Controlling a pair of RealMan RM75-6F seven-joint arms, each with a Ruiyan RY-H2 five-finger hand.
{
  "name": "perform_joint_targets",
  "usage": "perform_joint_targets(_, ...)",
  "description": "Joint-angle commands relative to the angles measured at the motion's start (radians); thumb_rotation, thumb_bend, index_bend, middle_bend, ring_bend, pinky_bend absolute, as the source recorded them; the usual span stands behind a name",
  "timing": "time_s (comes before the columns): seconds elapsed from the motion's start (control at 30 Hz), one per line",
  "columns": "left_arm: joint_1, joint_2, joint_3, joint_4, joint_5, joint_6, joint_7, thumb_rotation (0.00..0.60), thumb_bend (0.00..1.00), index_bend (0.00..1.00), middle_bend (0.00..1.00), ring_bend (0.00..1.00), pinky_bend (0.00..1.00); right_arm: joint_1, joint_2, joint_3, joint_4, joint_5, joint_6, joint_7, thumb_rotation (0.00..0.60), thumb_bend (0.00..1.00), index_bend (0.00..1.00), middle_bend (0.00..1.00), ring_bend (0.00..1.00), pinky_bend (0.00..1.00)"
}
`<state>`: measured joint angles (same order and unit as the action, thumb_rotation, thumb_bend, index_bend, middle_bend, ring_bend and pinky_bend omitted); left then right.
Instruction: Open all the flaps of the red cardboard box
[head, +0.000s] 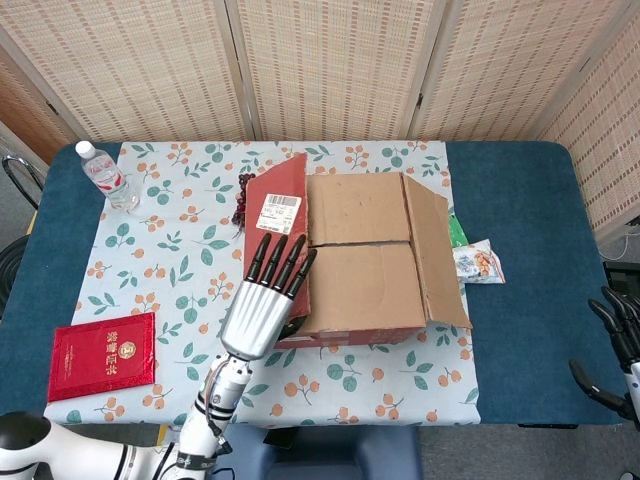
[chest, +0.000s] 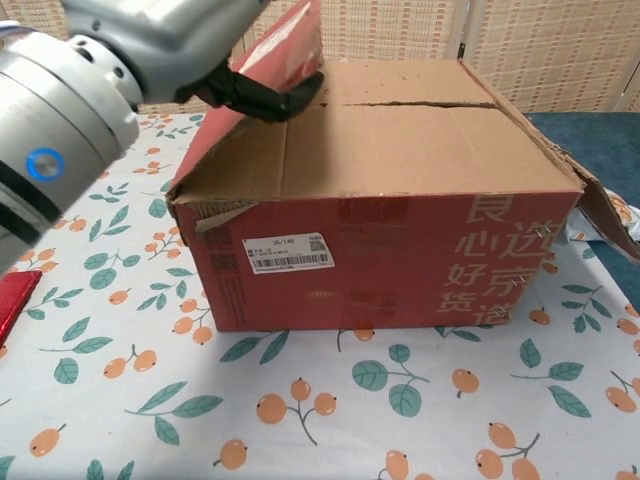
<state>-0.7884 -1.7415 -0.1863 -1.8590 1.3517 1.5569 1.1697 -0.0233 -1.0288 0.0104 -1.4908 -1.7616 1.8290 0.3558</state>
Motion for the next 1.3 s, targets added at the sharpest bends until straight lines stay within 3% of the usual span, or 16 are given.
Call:
perform_joint_targets(0.03, 0.042, 0.049, 0.003, -0.037, 0.024, 0.042, 0.024, 0.366, 0.47, 0.00, 0.00, 0.00, 0.00, -0.001, -0.001, -0.001, -0.003, -0.003, 0.000, -0.007, 0.600, 0.42, 0.00, 0.00, 0.00, 0.00)
perform_joint_targets(0.37, 0.170, 0.248, -0.012, -0.131, 0.061, 0.137, 0.009, 0.364, 0.47, 0.00, 0.00, 0.00, 0.00, 0.005, -0.006, -0.002, -0.020, 0.003, -0.027, -0.043, 0.600, 0.42, 0.00, 0.00, 0.00, 0.00)
perform_joint_targets(0.67, 0.253, 0.327, -0.006, -0.138, 0.067, 0.161, -0.077, 0.364, 0.47, 0.00, 0.00, 0.00, 0.00, 0.013, -0.011, -0.006, -0.038, 0.003, -0.059, -0.083, 0.600, 0.42, 0.00, 0.00, 0.00, 0.00)
perform_joint_targets(0.83, 0.308, 0.358, 0.025, -0.134, 0.027, 0.150, -0.130, 0.367, 0.47, 0.00, 0.00, 0.00, 0.00, 0.022, -0.020, -0.008, -0.045, -0.002, -0.078, -0.109, 0.600, 0.42, 0.00, 0.00, 0.00, 0.00)
perform_joint_targets(0.97, 0.369, 0.408, 0.092, -0.140, 0.021, 0.115, -0.286, 0.366, 0.47, 0.00, 0.00, 0.00, 0.00, 0.079, -0.020, -0.001, -0.070, -0.018, -0.161, -0.138, 0.600, 0.42, 0.00, 0.00, 0.00, 0.00)
perform_joint_targets(1.07, 0.406, 0.449, 0.137, -0.126, 0.023, 0.080, -0.423, 0.365, 0.47, 0.00, 0.00, 0.00, 0.00, 0.152, 0.020, 0.015, -0.146, -0.017, -0.274, -0.181, 0.600, 0.42, 0.00, 0.00, 0.00, 0.00)
perform_joint_targets(1.17, 0.433, 0.469, 0.151, -0.065, 0.045, 0.084, -0.470, 0.365, 0.46, 0.00, 0.00, 0.00, 0.00, 0.238, 0.073, 0.056, -0.254, 0.036, -0.410, -0.224, 0.600, 0.42, 0.00, 0.00, 0.00, 0.00)
perform_joint_targets(1.3, 0.442, 0.469, 0.149, -0.043, 0.052, 0.088, -0.494, 0.366, 0.46, 0.00, 0.00, 0.00, 0.00, 0.273, 0.090, 0.078, -0.298, 0.074, -0.465, -0.243, 0.600, 0.42, 0.00, 0.00, 0.00, 0.00)
